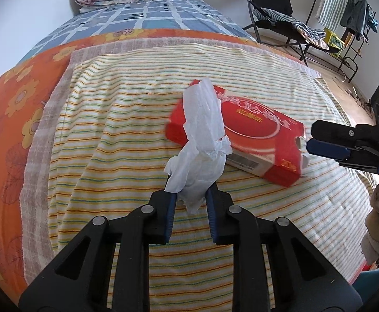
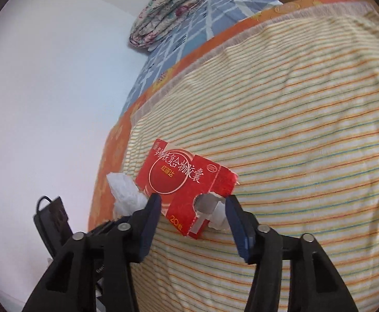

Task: Collect trash
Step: 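Grasp the white tissue with the left tool while the right tool grasps the red box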

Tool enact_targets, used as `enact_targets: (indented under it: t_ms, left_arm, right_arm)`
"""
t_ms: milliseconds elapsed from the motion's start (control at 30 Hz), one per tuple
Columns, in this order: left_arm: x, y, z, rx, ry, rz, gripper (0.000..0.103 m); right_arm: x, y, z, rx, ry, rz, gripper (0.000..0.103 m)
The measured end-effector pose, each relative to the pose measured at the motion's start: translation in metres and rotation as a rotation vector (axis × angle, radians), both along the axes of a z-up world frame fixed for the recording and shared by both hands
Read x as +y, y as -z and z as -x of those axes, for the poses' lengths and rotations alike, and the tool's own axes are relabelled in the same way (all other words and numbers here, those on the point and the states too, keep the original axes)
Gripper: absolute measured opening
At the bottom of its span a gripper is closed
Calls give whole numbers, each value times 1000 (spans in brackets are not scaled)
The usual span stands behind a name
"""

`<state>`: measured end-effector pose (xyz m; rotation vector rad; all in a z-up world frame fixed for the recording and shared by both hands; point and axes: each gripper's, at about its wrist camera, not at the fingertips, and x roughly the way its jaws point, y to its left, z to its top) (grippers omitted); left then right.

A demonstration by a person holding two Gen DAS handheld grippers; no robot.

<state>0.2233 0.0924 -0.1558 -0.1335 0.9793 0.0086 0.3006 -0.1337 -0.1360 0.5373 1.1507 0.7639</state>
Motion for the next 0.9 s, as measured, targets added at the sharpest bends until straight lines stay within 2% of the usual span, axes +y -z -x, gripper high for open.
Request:
enact_targets:
  t_ms: [67,100,300,733,833,900]
  left_arm:
    - [-1,1,0,0,3,-5,20]
    - [-1,1,0,0,3,-4,20]
    - [2,3,-2,-4,7,2,20]
    - [2,4,-1,-4,7,1,20]
    - [3,3,-1,-5,7,0,20]
    - [2,3,-1,-3,9,-3,20]
  right_arm:
    - [3,3,-2,16,-4,-21,36]
    - [4,3,-1,18,-1,-20,35]
    - [9,5,4,70,2,-63,35]
    - [48,27,-10,96,4,-112,35]
    - [54,28,-10,97,-1,-106,16]
    - [58,22,-9,71,-4,-86,14]
